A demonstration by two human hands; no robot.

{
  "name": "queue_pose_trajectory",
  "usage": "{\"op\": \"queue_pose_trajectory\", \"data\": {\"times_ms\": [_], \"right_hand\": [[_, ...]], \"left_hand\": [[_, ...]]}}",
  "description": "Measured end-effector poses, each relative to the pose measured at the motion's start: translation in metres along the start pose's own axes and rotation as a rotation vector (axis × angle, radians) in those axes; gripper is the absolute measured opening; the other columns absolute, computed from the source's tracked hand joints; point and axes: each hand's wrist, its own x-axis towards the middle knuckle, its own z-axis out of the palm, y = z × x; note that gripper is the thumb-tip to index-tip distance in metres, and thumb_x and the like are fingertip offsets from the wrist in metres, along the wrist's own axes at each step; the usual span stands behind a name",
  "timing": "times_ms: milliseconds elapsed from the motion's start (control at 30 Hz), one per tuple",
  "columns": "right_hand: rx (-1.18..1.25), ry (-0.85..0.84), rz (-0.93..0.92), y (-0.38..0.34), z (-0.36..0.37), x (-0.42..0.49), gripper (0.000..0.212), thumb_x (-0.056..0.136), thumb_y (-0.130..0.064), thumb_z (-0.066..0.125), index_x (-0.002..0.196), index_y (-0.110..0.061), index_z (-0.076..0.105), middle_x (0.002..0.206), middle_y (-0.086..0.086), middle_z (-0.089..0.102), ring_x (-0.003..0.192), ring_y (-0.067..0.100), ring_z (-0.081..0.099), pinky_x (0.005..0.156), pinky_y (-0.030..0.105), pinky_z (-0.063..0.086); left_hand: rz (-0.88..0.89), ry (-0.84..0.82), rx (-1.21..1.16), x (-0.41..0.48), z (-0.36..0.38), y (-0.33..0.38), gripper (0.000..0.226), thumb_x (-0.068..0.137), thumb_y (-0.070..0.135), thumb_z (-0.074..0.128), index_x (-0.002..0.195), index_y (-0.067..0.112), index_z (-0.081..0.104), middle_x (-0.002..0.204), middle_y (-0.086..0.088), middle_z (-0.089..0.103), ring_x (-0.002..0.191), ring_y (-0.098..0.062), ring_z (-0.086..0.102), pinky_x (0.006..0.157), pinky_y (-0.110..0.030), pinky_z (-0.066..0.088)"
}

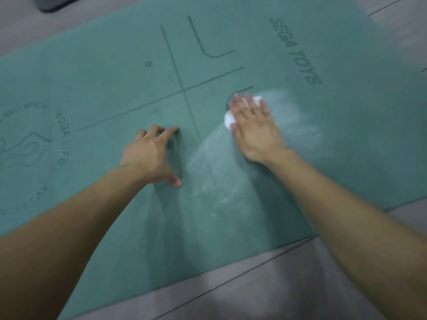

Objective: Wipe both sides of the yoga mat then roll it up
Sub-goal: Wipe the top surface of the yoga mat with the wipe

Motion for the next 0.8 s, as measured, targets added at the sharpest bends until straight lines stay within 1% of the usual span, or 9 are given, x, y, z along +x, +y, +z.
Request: {"op": "queue_pose_trajectory", "data": {"times_ms": [100,167,333,400,500,600,667,733,800], "right_hand": [[0.0,-0.11,-0.435,-0.088,0.025,-0.029,0.061,0.107,-0.037,0.028,0.166,-0.018,0.029,0.174,0.002,0.021,0.162,0.023,0.013,0.132,0.047,0.004],[0.001,-0.127,-0.508,-0.096,0.026,-0.032,0.059,0.109,-0.037,0.029,0.166,-0.021,0.028,0.175,0.0,0.02,0.162,0.02,0.012,0.132,0.044,0.004],[-0.039,-0.026,0.113,0.042,-0.007,0.025,0.069,0.103,-0.039,0.016,0.167,-0.017,0.021,0.176,0.005,0.012,0.163,0.024,0.008,0.132,0.044,0.001],[-0.047,-0.017,0.267,0.075,-0.015,0.034,0.067,0.106,-0.039,0.016,0.168,-0.014,0.018,0.176,0.008,0.009,0.163,0.027,0.006,0.131,0.046,-0.001],[-0.042,-0.036,0.106,0.021,-0.004,0.04,0.064,0.11,-0.036,0.02,0.167,-0.008,0.012,0.176,0.013,0.007,0.163,0.031,0.005,0.131,0.052,-0.004],[-0.004,-0.144,-0.281,-0.082,0.016,0.04,0.062,0.113,-0.039,0.025,0.168,-0.015,0.013,0.177,0.006,0.005,0.163,0.024,0.0,0.131,0.051,-0.005],[-0.004,-0.186,-0.407,-0.109,0.022,0.041,0.062,0.113,-0.042,0.023,0.169,-0.019,0.013,0.177,0.0,0.004,0.163,0.02,-0.001,0.131,0.047,-0.003],[-0.046,-0.122,-0.377,-0.073,0.024,0.058,0.058,0.112,-0.037,0.027,0.167,-0.018,0.023,0.176,0.004,0.011,0.163,0.024,0.006,0.132,0.049,0.002],[-0.069,-0.055,-0.144,-0.007,0.012,0.076,0.06,0.108,-0.033,0.028,0.165,-0.013,0.027,0.175,0.011,0.017,0.162,0.03,0.011,0.131,0.051,0.005]], "left_hand": [[-0.037,-0.005,0.0,0.004,-0.001,-0.002,0.167,0.03,0.073,0.097,0.165,0.032,0.008,0.156,0.009,0.034,0.144,-0.026,0.034,0.099,-0.05,0.052],[-0.038,-0.017,0.039,0.006,0.0,-0.002,0.165,0.028,0.074,0.096,0.164,0.031,0.013,0.155,0.008,0.032,0.143,-0.026,0.035,0.098,-0.049,0.054],[0.013,-0.044,0.064,0.011,-0.001,-0.007,0.151,0.032,0.079,0.093,0.159,0.035,0.025,0.151,0.008,0.033,0.138,-0.026,0.038,0.096,-0.049,0.055],[0.049,-0.057,0.046,0.02,-0.009,-0.014,0.14,0.038,0.074,0.095,0.157,0.037,0.033,0.147,0.005,0.039,0.136,-0.028,0.041,0.099,-0.05,0.054],[0.064,-0.033,0.04,0.032,-0.022,-0.023,0.131,0.044,0.067,0.098,0.155,0.041,0.034,0.144,0.001,0.041,0.138,-0.028,0.042,0.102,-0.051,0.052],[-0.003,-0.03,0.008,0.042,-0.019,-0.023,0.161,0.04,0.057,0.103,0.166,0.034,0.007,0.166,-0.008,0.021,0.153,-0.034,0.028,0.117,-0.053,0.041],[-0.032,-0.084,-0.048,0.047,-0.014,-0.026,0.167,0.037,0.055,0.105,0.168,0.027,0.005,0.172,-0.009,0.012,0.156,-0.035,0.025,0.123,-0.049,0.035],[-0.036,-0.097,-0.033,0.051,-0.012,-0.031,0.167,0.034,0.062,0.102,0.168,0.029,0.008,0.173,-0.005,0.012,0.156,-0.034,0.026,0.122,-0.051,0.036],[-0.037,-0.087,-0.036,0.049,-0.013,-0.034,0.164,0.034,0.067,0.1,0.167,0.034,0.009,0.173,-0.001,0.013,0.156,-0.031,0.025,0.119,-0.054,0.04]]}}
